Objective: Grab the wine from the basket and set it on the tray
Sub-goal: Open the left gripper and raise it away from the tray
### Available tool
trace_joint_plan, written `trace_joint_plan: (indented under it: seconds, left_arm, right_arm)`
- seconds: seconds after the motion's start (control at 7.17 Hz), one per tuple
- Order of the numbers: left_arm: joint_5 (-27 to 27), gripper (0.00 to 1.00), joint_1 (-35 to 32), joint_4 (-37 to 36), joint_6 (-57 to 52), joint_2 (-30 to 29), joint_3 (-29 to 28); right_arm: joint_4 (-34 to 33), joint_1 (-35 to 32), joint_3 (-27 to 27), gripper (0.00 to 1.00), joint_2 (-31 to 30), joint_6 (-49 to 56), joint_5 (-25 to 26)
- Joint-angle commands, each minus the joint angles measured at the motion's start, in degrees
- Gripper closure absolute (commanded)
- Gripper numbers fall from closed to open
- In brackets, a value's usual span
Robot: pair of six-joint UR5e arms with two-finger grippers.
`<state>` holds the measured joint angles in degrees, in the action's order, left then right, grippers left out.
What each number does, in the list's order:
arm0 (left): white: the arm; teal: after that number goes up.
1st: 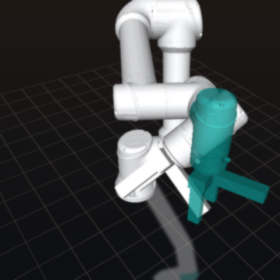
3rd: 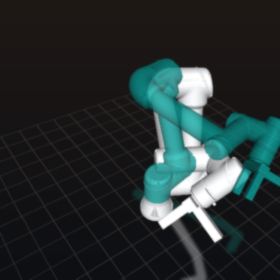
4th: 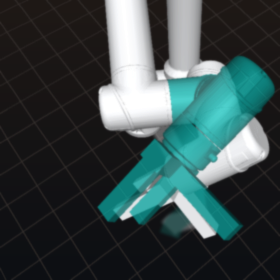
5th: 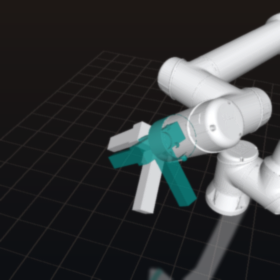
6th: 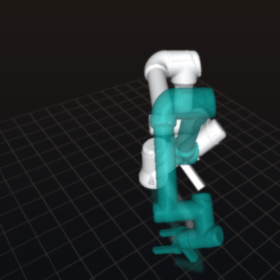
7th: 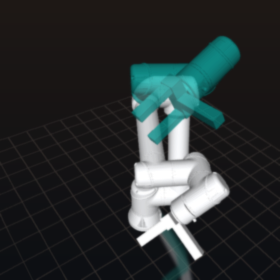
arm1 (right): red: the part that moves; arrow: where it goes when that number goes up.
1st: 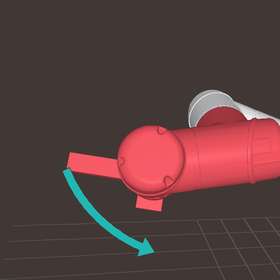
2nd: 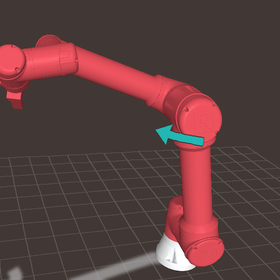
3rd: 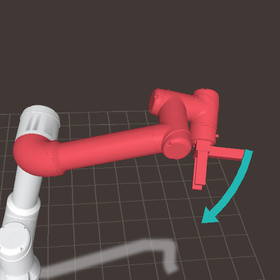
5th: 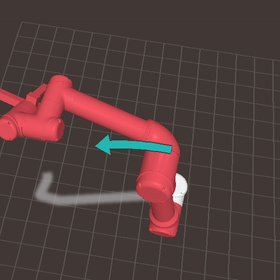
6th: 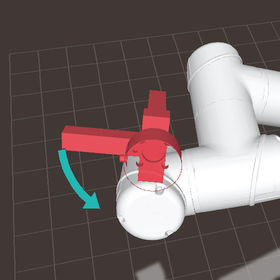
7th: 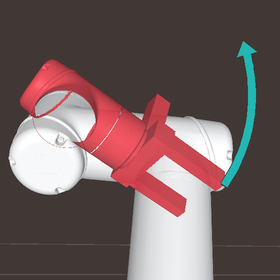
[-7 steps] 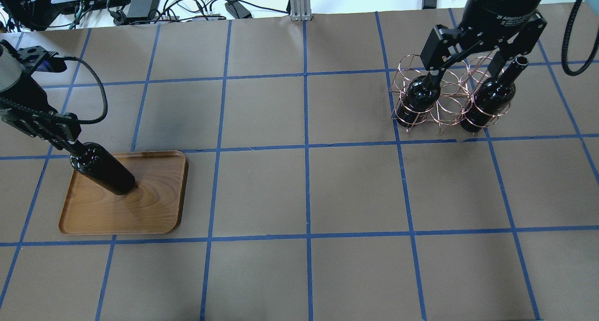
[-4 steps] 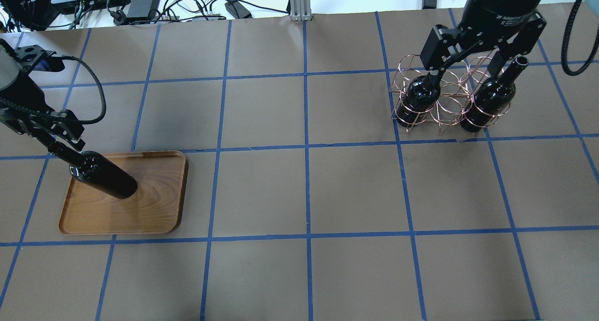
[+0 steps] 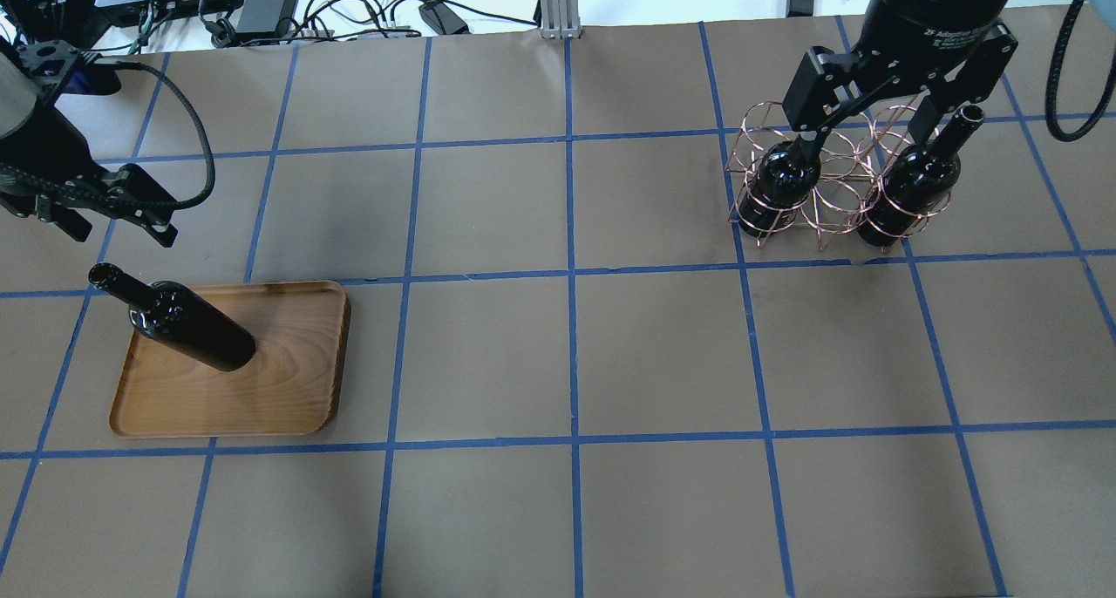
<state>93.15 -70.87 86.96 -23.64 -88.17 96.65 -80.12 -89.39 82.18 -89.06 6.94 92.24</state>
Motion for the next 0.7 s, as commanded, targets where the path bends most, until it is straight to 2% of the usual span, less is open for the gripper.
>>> trace_joint_plan:
  seconds: [0.0, 0.28, 0.56]
  left_arm:
    - [-3.49, 0.0, -6.97, 3.11, 10.14, 3.61, -2.77]
    - [-3.67, 0.0, -12.77, 3.22, 15.36, 5.81, -2.78]
    - [-3.85, 0.0, -16.22, 3.22, 17.47, 5.56, -2.69]
  right_arm:
    - [0.05, 0.0, 0.0, 0.0, 0.02, 0.0, 0.05]
    - [-0.04, 0.0, 0.0, 0.0, -0.06, 0.0, 0.05]
    - [0.05, 0.0, 0.0, 0.0, -0.06, 0.0, 0.05]
